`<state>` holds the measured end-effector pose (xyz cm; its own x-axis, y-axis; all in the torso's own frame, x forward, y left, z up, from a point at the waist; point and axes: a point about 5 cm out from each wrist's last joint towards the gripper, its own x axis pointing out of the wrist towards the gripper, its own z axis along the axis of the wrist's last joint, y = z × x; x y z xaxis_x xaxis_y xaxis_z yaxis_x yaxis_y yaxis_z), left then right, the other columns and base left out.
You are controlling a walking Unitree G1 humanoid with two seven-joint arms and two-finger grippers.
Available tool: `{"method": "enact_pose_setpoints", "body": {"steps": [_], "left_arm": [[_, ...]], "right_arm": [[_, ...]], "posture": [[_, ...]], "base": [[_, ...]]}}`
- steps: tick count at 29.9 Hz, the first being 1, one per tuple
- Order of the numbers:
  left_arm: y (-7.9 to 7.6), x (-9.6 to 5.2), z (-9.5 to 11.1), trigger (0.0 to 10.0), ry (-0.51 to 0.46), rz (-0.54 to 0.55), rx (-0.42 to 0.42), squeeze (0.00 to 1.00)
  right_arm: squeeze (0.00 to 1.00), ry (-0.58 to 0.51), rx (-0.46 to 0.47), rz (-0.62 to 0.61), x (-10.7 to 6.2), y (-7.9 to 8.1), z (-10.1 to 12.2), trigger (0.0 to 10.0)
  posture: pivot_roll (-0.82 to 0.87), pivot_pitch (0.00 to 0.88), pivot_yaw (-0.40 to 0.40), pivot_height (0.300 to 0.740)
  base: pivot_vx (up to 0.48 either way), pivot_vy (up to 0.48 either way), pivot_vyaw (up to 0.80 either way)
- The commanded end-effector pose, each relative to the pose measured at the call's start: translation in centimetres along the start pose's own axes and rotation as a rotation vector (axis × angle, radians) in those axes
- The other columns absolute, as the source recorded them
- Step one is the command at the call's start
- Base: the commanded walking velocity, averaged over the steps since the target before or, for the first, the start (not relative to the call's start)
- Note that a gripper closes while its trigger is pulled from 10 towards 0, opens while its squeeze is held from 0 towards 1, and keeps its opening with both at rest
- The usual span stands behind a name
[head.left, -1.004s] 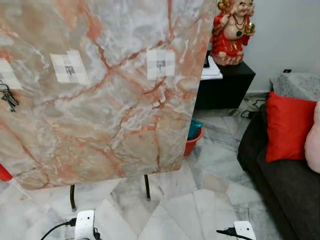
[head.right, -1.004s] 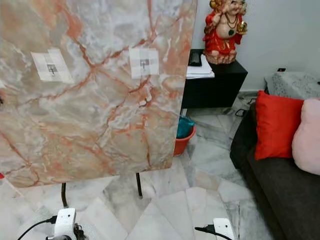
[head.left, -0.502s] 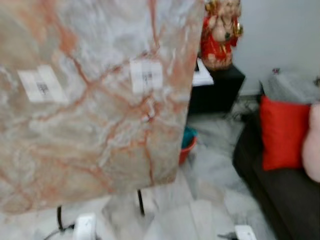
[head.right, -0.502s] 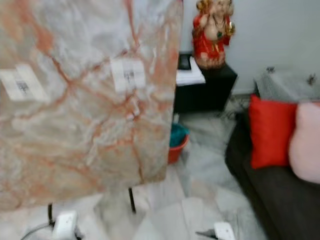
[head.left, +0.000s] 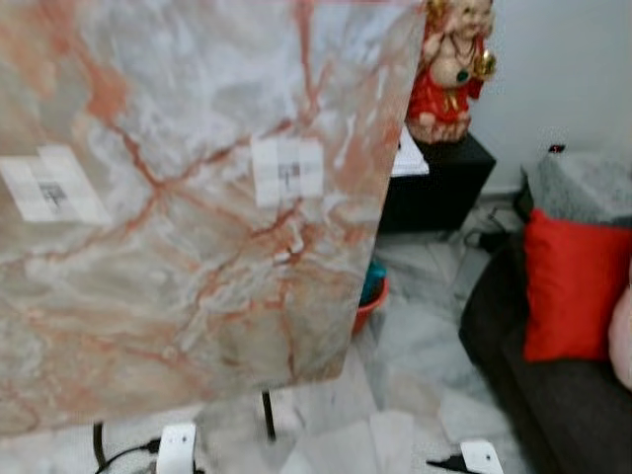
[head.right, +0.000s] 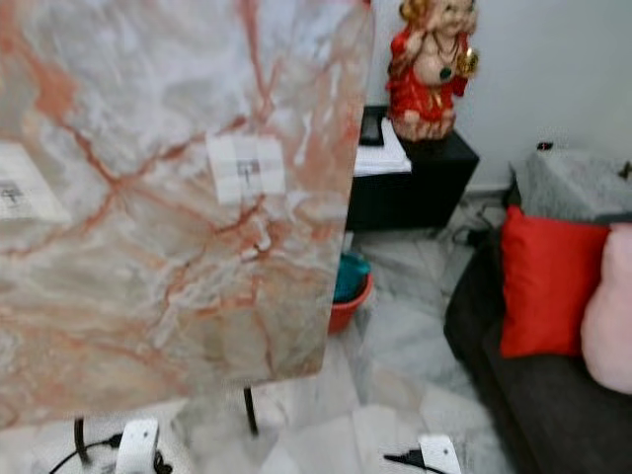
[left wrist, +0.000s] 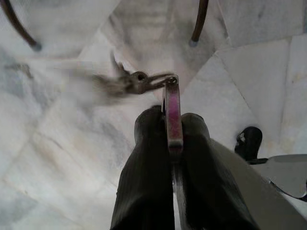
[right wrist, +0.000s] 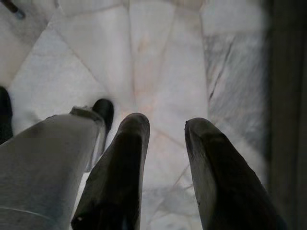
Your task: Hang keys on a hook
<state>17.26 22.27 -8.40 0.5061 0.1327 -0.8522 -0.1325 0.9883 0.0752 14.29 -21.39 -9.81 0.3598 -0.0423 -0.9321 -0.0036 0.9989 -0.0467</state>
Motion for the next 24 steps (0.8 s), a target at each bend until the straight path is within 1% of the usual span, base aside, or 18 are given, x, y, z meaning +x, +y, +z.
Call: {"method": "enact_pose_setpoints", "body": {"steps": [1, 4, 7, 9, 10, 11, 14, 19, 24], "left_arm": [[-0.5, 0.0, -0.6, 10.0, 0.025, -0.013, 0.015, 0.00], [-0.7, 0.0, -0.6, 10.0, 0.025, -0.016, 0.014, 0.00], [-1.9, 0.0, -0.7, 10.0, 0.026, -0.031, 0.016, 0.00], [-2.1, 0.1, -0.6, 10.0, 0.025, -0.033, 0.016, 0.00], [-2.3, 0.1, -0.6, 10.0, 0.025, -0.036, 0.017, 0.00], [-3.0, 0.1, -0.4, 10.0, 0.022, -0.045, 0.016, 0.00], [-4.0, 0.1, -0.1, 10.0, 0.017, -0.056, 0.018, 0.00], [-4.5, 0.1, 0.1, 10.0, 0.014, -0.060, 0.023, 0.00], [-4.7, 0.1, 0.1, 10.0, 0.013, -0.059, 0.027, 0.00]], "right_arm": [[0.00, -0.026, 0.003, -0.012, -0.1, -0.4, 0.6, 10.0], [0.00, -0.029, 0.022, -0.012, 0.0, -0.4, 0.7, 10.0], [0.00, -0.032, 0.031, -0.007, 0.0, -0.3, 0.8, 10.0], [0.00, -0.032, 0.031, -0.007, 0.0, -0.2, 0.8, 10.0], [0.00, -0.032, 0.030, -0.005, 0.0, -0.2, 0.8, 10.0], [0.00, -0.032, 0.029, -0.003, 0.0, -0.1, 0.9, 10.0], [0.00, -0.032, 0.027, -0.002, 0.0, 0.1, 0.8, 10.0], [0.00, -0.031, 0.026, 0.001, 0.0, 0.2, 0.8, 10.0], [0.00, -0.030, 0.024, 0.001, 0.0, 0.3, 0.7, 10.0]], "posture": [[0.00, 0.000, -0.109, 0.740], [0.00, 0.000, -0.107, 0.740], [0.00, 0.000, -0.107, 0.740], [0.00, 0.000, -0.107, 0.740], [0.01, 0.000, -0.107, 0.740], [0.01, 0.000, -0.107, 0.740], [0.01, 0.000, -0.106, 0.740], [0.01, 0.000, -0.103, 0.740], [0.01, 0.000, -0.101, 0.740]], "base": [[0.000, -0.379, 0.49], [0.160, -0.381, 0.16], [0.249, -0.380, 0.00], [0.255, -0.379, 0.00], [0.255, -0.379, 0.00], [0.255, -0.390, 0.00], [0.259, -0.387, 0.00], [0.262, -0.387, 0.00], [0.261, -0.388, 0.00]]}}
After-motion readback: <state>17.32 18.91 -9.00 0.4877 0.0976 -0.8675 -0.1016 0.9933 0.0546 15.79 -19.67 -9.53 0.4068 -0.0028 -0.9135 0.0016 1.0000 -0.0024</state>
